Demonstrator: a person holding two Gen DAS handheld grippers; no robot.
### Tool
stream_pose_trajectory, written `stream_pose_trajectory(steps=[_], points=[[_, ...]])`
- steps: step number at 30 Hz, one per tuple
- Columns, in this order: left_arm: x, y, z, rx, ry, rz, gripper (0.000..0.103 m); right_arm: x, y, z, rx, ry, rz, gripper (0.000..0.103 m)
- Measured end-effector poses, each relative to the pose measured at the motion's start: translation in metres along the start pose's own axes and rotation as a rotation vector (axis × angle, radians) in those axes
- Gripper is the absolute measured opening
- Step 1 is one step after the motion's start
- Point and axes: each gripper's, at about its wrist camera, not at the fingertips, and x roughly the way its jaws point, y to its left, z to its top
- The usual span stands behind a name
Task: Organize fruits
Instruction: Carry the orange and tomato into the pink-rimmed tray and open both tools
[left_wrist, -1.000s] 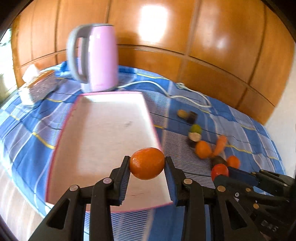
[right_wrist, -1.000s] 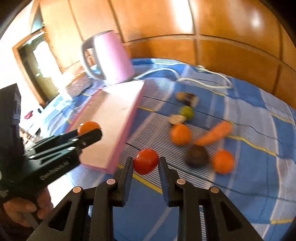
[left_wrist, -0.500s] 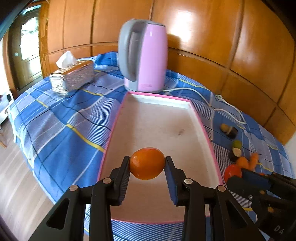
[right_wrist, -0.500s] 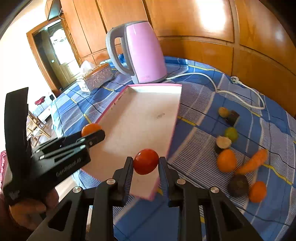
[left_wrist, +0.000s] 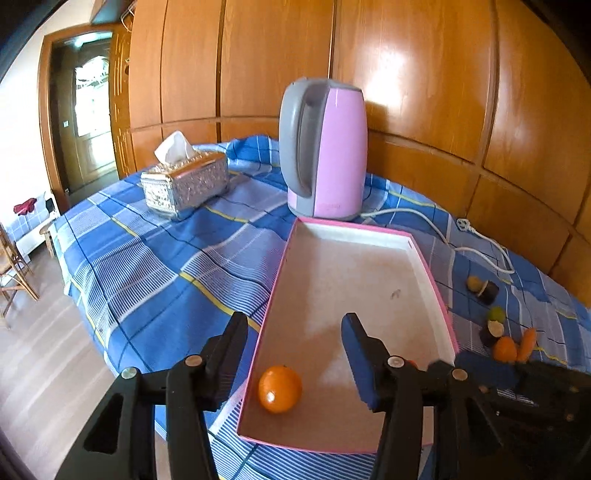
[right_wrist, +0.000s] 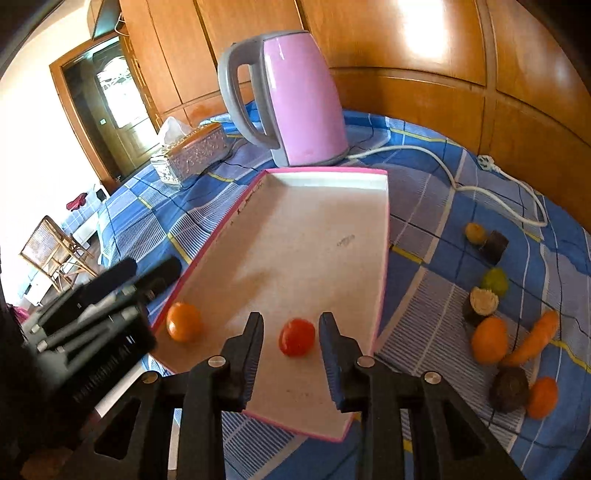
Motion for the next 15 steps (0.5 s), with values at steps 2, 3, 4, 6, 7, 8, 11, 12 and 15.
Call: stream_pose_trajectory(steps=[2,3,4,6,7,8,11,12,15], points=[[-0.002,-0.001,0.001,0.003,-0.009,0.001,0.055,-0.004,-0.003,-0.005,0.015,0.001,-0.008,0.031],[-0.003,-0.001,0.001,0.007,-0.013,0.001,0.056,-0.006,-0.004,-0.006,0.020,-0.003,-0.014,0.032],[-0.005,-0.003,0.002,0.013,-0.017,-0.001,0.056,-0.010,-0.006,-0.009,0.024,-0.010,-0.025,0.032],[-0.008,-0.006,0.002,0.024,-0.024,-0.004,0.056,-0.015,-0.010,-0.013,0.037,-0.019,-0.045,0.032],[-0.010,-0.007,0.002,0.030,-0.026,-0.007,0.056,-0.018,-0.012,-0.015,0.045,-0.023,-0.052,0.032],[-0.011,-0.009,0.001,0.035,-0.025,-0.011,0.056,-0.021,-0.014,-0.017,0.051,-0.029,-0.061,0.032],[-0.013,-0.014,-0.001,0.044,-0.021,-0.020,0.056,-0.029,-0.019,-0.022,0.060,-0.045,-0.092,0.032],[-0.014,-0.017,-0.002,0.050,-0.018,-0.027,0.056,-0.031,-0.022,-0.024,0.062,-0.049,-0.100,0.032],[-0.016,-0.025,-0.005,0.067,-0.014,-0.045,0.056,-0.037,-0.028,-0.029,0.067,-0.057,-0.123,0.032]])
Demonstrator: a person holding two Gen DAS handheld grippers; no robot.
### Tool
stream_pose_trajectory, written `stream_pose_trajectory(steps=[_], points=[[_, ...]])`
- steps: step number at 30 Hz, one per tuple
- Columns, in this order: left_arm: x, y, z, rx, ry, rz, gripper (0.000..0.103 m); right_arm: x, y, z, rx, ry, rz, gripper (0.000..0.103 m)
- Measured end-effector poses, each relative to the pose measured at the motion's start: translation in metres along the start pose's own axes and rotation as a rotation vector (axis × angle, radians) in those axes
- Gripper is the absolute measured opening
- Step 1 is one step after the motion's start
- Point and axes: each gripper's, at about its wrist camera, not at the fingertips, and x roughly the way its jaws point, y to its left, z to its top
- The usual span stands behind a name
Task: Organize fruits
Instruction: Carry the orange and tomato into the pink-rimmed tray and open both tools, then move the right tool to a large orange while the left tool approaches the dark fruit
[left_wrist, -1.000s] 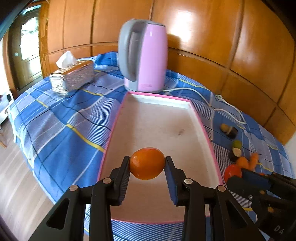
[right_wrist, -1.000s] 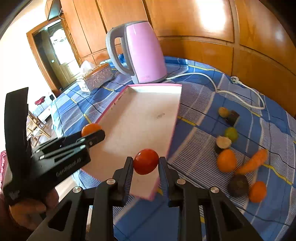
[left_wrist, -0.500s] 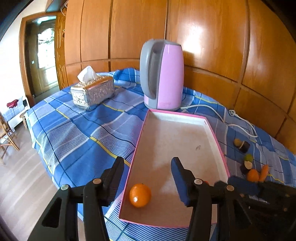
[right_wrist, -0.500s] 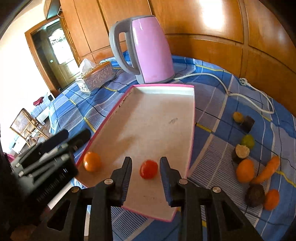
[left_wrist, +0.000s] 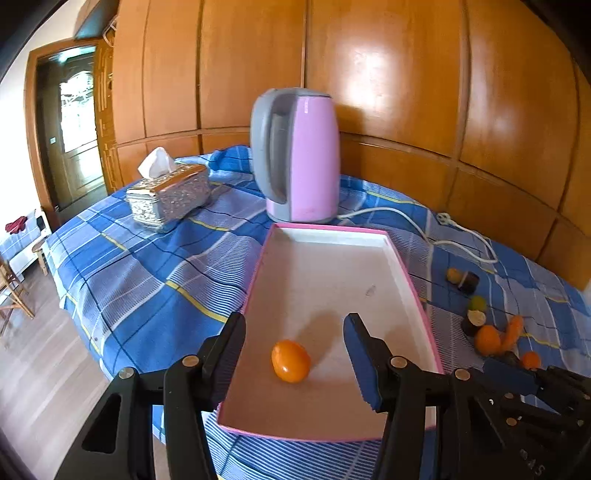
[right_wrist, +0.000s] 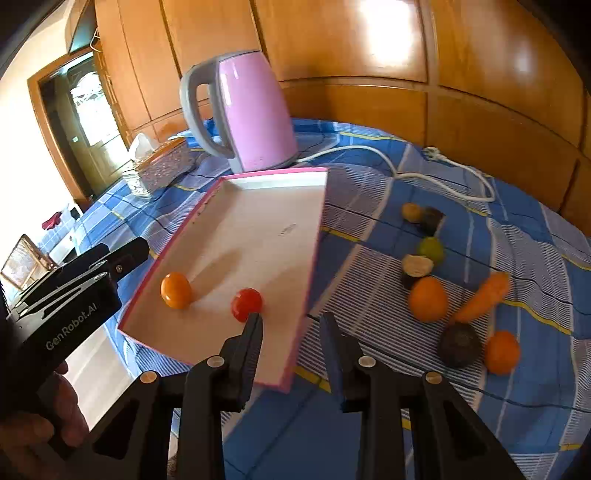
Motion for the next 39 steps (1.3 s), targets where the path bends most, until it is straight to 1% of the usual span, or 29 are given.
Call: stream_pose_trajectory(steps=[14,29,39], points=[[-0.011,-0.049,-0.010,0.118,0.008,-0.092,0.056,-0.026,-0.048,-0.017,0.106,-0.038,-0.090,0.032],[-0.011,-0.082,-0.019,0.202,0.029,-0.140,0.056,-0.046,-0.112,-0.041,0.254,-0.051,-0.179,0.032],[-0.006,-0.106,-0.027,0.258,0.060,-0.179,0.056,-0.050,-0.144,-0.059,0.332,-0.040,-0.221,0.032]])
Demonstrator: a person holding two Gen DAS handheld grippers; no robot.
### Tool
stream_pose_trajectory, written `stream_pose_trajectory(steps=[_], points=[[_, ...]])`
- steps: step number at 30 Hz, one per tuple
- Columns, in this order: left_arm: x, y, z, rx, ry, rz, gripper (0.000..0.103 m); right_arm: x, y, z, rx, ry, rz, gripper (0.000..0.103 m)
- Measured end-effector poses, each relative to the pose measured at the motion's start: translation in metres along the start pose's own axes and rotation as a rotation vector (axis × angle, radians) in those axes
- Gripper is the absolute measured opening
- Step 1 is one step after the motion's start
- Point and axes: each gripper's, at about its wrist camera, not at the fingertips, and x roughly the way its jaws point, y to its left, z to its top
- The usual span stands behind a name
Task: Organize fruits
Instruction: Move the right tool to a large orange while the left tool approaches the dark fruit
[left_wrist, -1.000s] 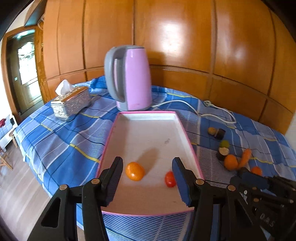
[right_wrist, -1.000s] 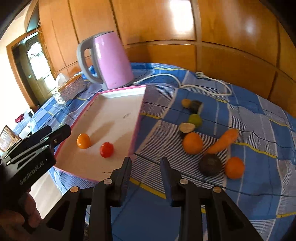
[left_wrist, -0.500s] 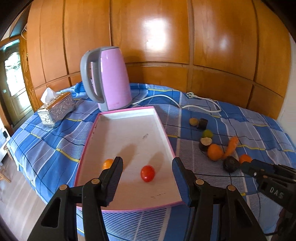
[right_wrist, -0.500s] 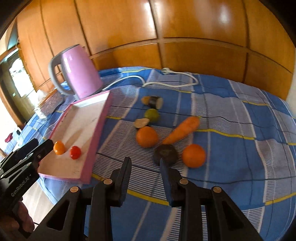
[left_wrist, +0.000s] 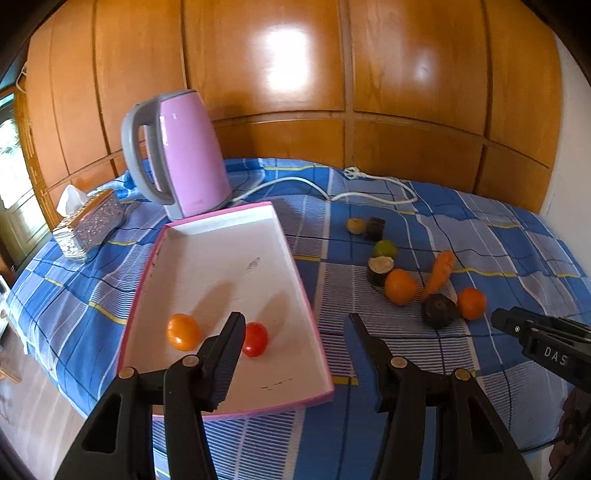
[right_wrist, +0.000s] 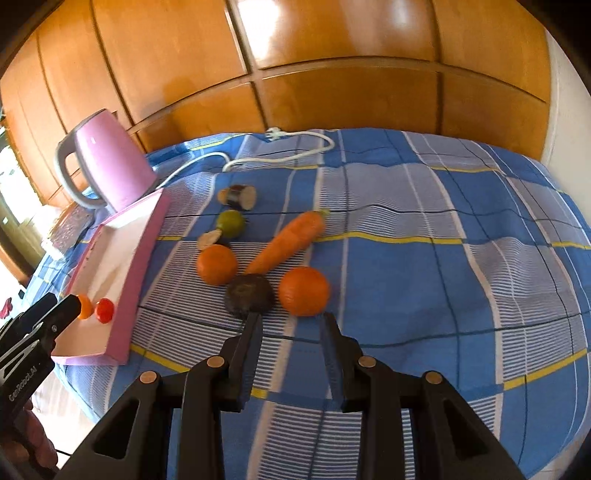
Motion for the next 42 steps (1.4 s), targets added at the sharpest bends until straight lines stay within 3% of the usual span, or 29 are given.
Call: stream_pose_trajectory(steps=[9,18,27,35,37,42], points=[[0.014,-0.024,-0.004,0.053,0.050,-0.092,0.056,0.005,-0.021,-0.002,0.042,0.017,-0.023,0.032],[0.028,-0.044,-0.006,0.079,0.096,-0.200,0.054,0.016,-0.015,0.000,0.015,0.038,-0.003,0.032],[0.040,-0.053,-0.006,0.071,0.136,-0.245,0.054,0.034,-0.007,0.012,-0.040,0.054,0.007,0.047],[0.051,-0.059,-0.006,0.065,0.160,-0.279,0.054,0.053,-0.007,0.017,-0.030,0.078,0.009,0.047],[0.056,-0.062,-0.005,0.063,0.169,-0.292,0.054,0.051,-0.008,0.017,-0.032,0.067,0.013,0.037],[0.065,-0.073,-0.001,0.057,0.185,-0.322,0.054,0.045,-0.017,0.015,-0.031,0.056,-0.032,0.037]])
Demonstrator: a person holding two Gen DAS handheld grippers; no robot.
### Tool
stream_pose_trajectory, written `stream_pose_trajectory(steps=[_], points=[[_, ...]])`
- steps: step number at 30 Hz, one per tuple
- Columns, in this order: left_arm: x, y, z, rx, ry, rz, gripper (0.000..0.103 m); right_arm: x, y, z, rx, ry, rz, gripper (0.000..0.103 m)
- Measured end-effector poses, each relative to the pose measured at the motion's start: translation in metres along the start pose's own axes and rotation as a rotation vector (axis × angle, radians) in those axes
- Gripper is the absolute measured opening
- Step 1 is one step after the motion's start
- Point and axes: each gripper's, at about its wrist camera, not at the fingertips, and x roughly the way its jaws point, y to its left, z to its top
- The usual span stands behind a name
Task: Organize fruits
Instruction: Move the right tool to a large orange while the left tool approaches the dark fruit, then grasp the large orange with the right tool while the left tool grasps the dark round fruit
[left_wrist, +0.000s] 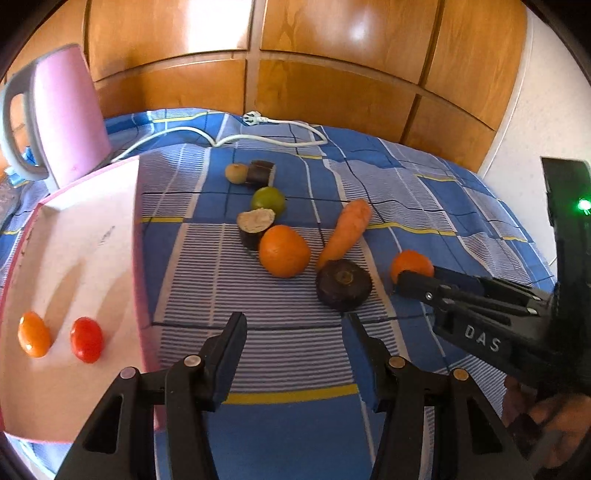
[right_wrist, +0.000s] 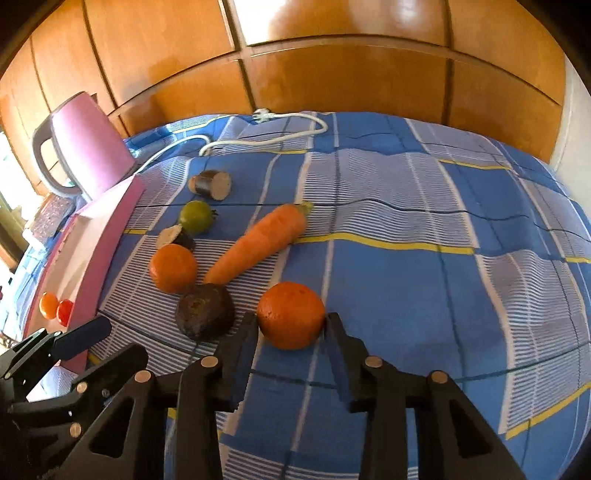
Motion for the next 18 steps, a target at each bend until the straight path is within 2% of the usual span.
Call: stream_pose_trajectory(steps=[7,18], points=[[0.015,-0.013,0.010,-0.004,0.021,-0.037,0.054,-0.005,-0.014,-0.003,0.003,-0.012,-0.066,0.037],[0.044,-0.028,0.024,0.002,0.058,-0.028,0.052,-0.004,-0.022,-0.006,0.017,-0.023,-0.045,0.038]])
